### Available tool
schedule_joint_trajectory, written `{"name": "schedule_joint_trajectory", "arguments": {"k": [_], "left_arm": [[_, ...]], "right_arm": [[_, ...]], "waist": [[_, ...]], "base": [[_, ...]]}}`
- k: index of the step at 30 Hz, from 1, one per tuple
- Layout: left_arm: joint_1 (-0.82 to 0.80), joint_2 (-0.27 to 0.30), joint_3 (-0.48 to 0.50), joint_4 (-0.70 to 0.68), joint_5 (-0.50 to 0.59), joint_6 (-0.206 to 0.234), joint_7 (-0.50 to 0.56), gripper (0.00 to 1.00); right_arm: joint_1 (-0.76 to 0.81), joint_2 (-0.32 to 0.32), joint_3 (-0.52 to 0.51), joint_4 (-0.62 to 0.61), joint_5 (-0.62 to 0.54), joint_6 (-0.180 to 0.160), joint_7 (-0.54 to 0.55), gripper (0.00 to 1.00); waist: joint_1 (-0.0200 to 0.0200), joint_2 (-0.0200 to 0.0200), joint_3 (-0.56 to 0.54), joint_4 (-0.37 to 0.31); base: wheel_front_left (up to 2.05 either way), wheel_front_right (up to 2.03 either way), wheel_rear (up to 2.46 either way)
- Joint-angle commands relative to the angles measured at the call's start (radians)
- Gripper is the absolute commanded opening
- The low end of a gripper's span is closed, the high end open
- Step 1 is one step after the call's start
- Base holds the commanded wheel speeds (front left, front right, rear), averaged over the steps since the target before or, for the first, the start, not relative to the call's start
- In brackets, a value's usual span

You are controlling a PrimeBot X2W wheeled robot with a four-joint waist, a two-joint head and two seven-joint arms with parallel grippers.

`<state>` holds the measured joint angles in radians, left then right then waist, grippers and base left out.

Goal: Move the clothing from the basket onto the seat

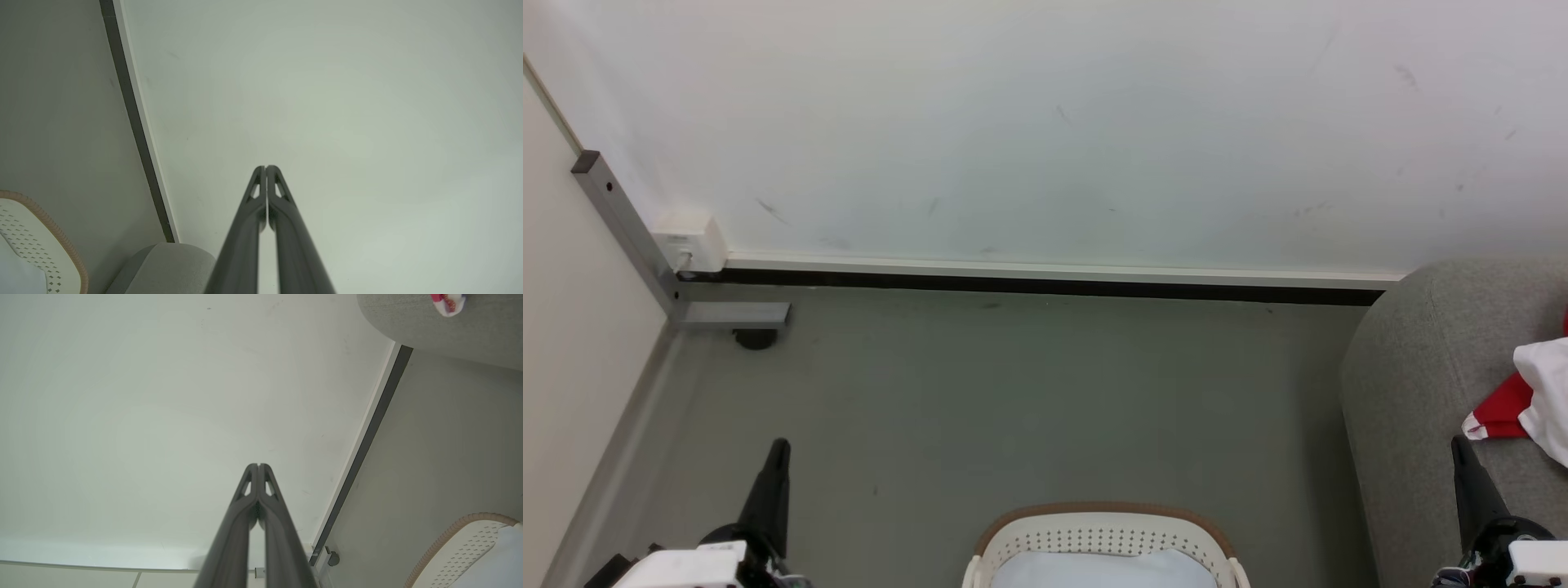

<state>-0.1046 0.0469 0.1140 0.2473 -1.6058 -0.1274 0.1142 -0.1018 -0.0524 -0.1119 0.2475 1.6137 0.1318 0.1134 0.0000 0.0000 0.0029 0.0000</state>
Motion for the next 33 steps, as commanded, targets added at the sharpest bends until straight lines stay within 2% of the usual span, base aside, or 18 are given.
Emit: {"name": "schedule_joint_trajectory", "arguments": {"k": [1, 33], "left_arm": [[-0.009, 0.006, 0.002, -0.003, -0.013, -0.006, 0.004, 0.00], [-0.009, 0.006, 0.002, -0.003, -0.013, -0.006, 0.004, 0.00]], "right_arm": [[-0.013, 0.001, -0.004, -0.005, 0.000, -0.002, 0.003, 0.00], [-0.013, 0.002, -0.005, -0.005, -0.001, -0.002, 0.004, 0.00]], "waist": [[0.0000, 0.0000, 0.000, 0.000], [0.0000, 0.0000, 0.000, 0.000]], "base": [[0.00, 0.00, 0.00], [0.00, 0.00, 0.00]]}}
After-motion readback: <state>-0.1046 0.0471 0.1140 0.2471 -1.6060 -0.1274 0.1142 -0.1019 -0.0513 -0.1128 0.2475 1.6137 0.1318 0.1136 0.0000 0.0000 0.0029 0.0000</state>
